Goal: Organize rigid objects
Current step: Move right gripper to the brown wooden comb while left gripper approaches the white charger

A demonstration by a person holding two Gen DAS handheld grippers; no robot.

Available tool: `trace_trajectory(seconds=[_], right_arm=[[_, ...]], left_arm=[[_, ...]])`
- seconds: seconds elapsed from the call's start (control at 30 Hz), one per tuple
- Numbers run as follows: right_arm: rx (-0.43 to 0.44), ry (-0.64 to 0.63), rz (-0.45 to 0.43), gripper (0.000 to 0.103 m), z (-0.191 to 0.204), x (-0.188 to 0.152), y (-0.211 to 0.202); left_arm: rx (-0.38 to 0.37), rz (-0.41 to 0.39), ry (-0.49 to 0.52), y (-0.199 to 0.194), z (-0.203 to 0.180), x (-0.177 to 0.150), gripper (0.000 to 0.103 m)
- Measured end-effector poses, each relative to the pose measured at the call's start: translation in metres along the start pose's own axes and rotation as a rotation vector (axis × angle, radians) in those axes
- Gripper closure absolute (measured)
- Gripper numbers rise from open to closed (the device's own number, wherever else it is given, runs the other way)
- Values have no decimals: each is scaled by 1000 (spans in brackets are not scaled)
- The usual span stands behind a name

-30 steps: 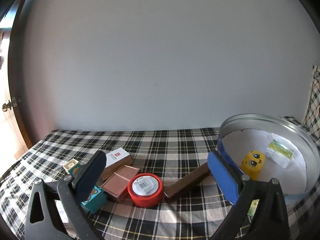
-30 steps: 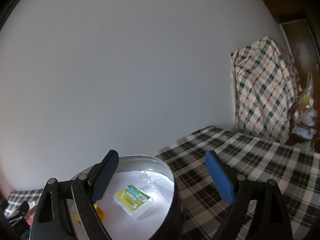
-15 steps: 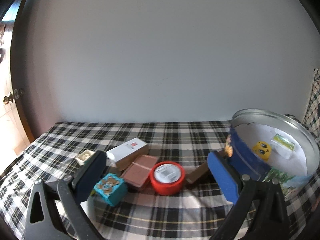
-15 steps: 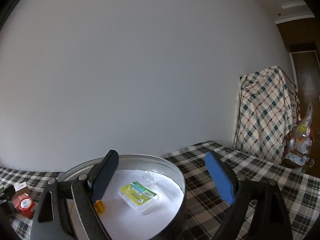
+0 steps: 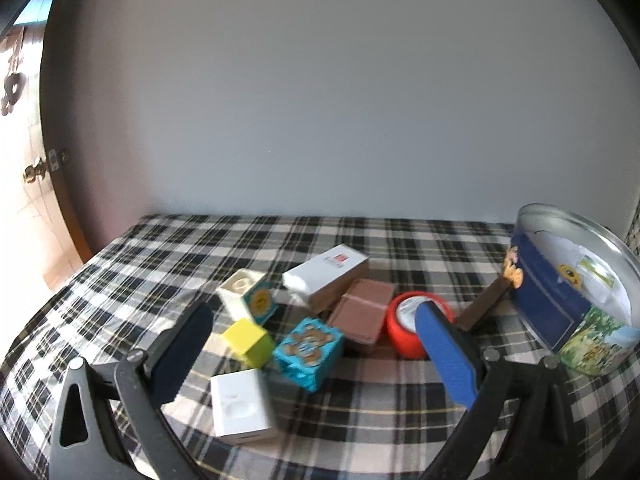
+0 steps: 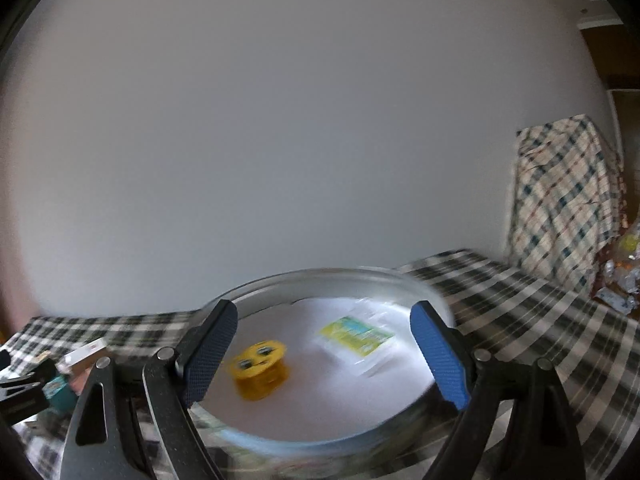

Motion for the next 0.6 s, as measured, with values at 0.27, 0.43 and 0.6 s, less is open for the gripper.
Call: trace_trajectory(seconds=[0.27, 0.43, 0.6], right_arm=[[124, -45, 101, 13, 69, -18, -2], [151, -72, 196, 13, 109, -28, 8], [165, -8, 313, 13, 130, -38, 29]], left_arm=[[25, 99, -70, 10, 42, -9, 1], [36, 152, -93, 17, 61, -14, 1], [38, 232, -74, 30, 67, -20, 1]])
Point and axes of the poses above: each gripper's, at about its wrist camera, not at the fingertips, and y roughly the way its jaws point, z to its left, x to its top, the point moved 2 cm from there along y, roughly the way its jaws point, and after that the axes turned 3 degrees about z, right-handed, at the moved point
